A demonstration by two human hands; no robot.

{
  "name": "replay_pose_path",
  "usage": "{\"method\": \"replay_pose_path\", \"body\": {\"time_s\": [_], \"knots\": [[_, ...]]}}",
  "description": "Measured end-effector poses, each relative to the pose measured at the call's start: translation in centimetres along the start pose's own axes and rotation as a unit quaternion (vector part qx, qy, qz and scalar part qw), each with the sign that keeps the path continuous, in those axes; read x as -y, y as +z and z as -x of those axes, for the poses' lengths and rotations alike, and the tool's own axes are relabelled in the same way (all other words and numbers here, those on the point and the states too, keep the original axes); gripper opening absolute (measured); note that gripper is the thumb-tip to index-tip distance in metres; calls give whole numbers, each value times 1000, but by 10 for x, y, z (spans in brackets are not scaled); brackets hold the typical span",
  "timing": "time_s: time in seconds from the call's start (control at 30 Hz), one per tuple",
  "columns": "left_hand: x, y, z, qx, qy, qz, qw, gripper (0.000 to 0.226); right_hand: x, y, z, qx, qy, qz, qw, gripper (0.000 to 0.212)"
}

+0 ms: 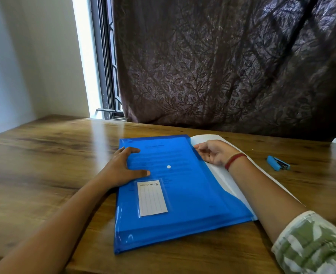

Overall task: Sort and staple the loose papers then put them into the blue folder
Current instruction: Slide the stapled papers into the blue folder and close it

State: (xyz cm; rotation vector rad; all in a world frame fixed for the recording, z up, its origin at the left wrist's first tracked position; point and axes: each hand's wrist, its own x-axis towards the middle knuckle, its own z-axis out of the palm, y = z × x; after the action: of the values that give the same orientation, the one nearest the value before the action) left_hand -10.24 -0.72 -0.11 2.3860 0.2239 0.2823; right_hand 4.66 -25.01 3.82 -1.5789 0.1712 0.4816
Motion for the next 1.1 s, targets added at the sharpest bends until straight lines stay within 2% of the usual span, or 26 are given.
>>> {"method": "replay_pose_path", "body": {"time_s": [0.1, 0.23, 0.27, 0.33, 0.47, 0.5, 0.57, 0.67, 0.7, 0.77, 0.83, 0.87, 0.93, 1.0, 1.03, 1.1], "knots": [[0, -1, -1, -8, -7, -1, 1000, 67, 0, -5, 3, 1, -10, 38, 999, 29], [2, -2, -1, 7, -9, -13, 1000, 63, -4, -11, 5, 77, -1, -100, 992, 23], [3, -3, -1, 6, -7, -12, 1000, 61, -6, -11, 4, 99, -6, -104, 990, 25], [4, -3, -1, 2, -3, -9, 1000, 58, -8, -10, 1, 127, -38, -44, 990, 24], [5, -4, -1, 11, 4, -30, 999, 54, -14, -4, -8, 110, -183, 133, 968, 13], [5, -3, -1, 11, 5, -37, 999, 52, -15, -4, -9, 111, -221, 170, 954, 12], [5, -3, -1, 14, 9, -51, 999, 51, -18, -6, -10, 107, -274, 301, 907, 27], [5, -3, 0, 30, 15, -72, 997, 50, -26, -13, -20, 76, -250, 563, 784, 65], [5, -2, -1, 33, 18, -79, 996, 49, -29, -17, -29, 71, -231, 591, 770, 80], [5, -2, -1, 39, 19, -92, 995, 48, -32, -26, -52, 66, -208, 596, 772, 98], [6, -2, -1, 48, 18, -99, 994, 48, -32, -25, -58, 62, -222, 586, 777, 101], [7, -2, -2, 51, 17, -103, 993, 48, -30, -20, -44, 55, -226, 583, 779, 97], [9, -3, -3, 55, 16, -109, 992, 48, -27, -12, -23, 60, -237, 575, 781, 72], [8, -2, -2, 58, 18, -113, 992, 47, -25, -18, -19, 59, -258, 536, 801, 54], [7, -2, -1, 60, 20, -114, 991, 48, -24, -24, -20, 26, -261, 511, 819, 51], [2, -3, 4, 78, 19, -124, 989, 60, -21, -45, -18, -95, -256, 478, 835, 47]]}}
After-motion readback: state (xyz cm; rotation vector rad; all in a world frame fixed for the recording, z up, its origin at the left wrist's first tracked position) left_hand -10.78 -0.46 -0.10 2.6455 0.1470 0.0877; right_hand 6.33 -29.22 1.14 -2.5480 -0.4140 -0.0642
